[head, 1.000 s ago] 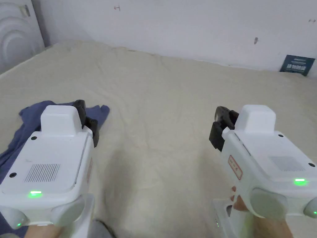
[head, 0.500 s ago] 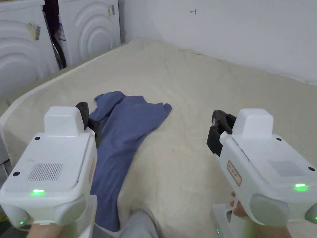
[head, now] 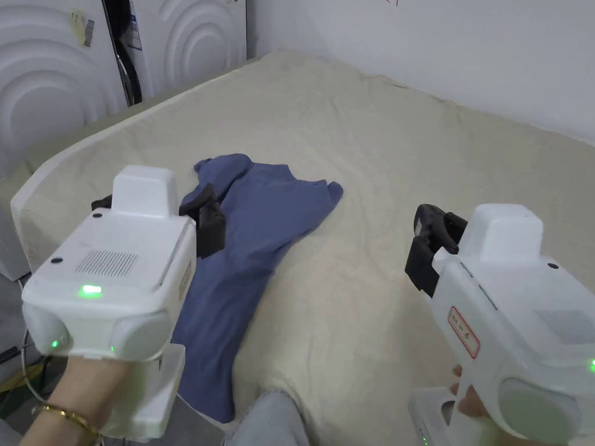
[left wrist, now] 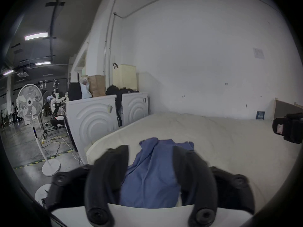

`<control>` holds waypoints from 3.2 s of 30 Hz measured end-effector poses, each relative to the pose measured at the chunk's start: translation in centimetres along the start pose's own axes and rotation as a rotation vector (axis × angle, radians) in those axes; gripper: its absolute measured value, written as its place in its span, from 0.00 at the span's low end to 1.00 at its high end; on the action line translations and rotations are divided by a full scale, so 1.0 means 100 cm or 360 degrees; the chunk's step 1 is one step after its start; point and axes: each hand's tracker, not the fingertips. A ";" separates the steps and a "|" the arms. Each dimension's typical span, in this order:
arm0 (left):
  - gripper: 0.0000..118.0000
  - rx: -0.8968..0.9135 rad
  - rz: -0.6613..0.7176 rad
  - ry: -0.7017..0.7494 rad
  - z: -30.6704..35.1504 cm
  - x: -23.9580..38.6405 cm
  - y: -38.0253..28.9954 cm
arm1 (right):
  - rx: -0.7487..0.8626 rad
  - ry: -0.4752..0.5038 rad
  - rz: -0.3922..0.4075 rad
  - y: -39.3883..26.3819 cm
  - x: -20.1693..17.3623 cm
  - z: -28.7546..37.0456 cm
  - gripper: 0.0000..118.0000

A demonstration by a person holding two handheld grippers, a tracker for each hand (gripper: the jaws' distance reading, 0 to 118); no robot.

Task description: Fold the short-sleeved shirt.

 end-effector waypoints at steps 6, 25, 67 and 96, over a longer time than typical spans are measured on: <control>1.00 -0.0154 0.0052 -0.0199 -0.078 -0.003 0.022 | -0.0060 0.0000 -0.0022 -0.001 0.010 -0.024 0.01; 1.00 -0.1300 -0.0087 -0.0389 -0.419 0.080 -0.040 | -0.0417 -0.0113 -0.0116 -0.060 0.073 -0.140 0.01; 0.03 0.0254 0.0184 -0.0733 -0.021 0.098 0.382 | 0.0147 -0.0632 -0.0144 0.000 0.106 0.151 0.01; 0.03 -0.1153 -0.0637 -0.1337 -0.057 0.400 -0.043 | -0.0031 -0.1113 -0.0345 -0.051 0.170 0.221 0.01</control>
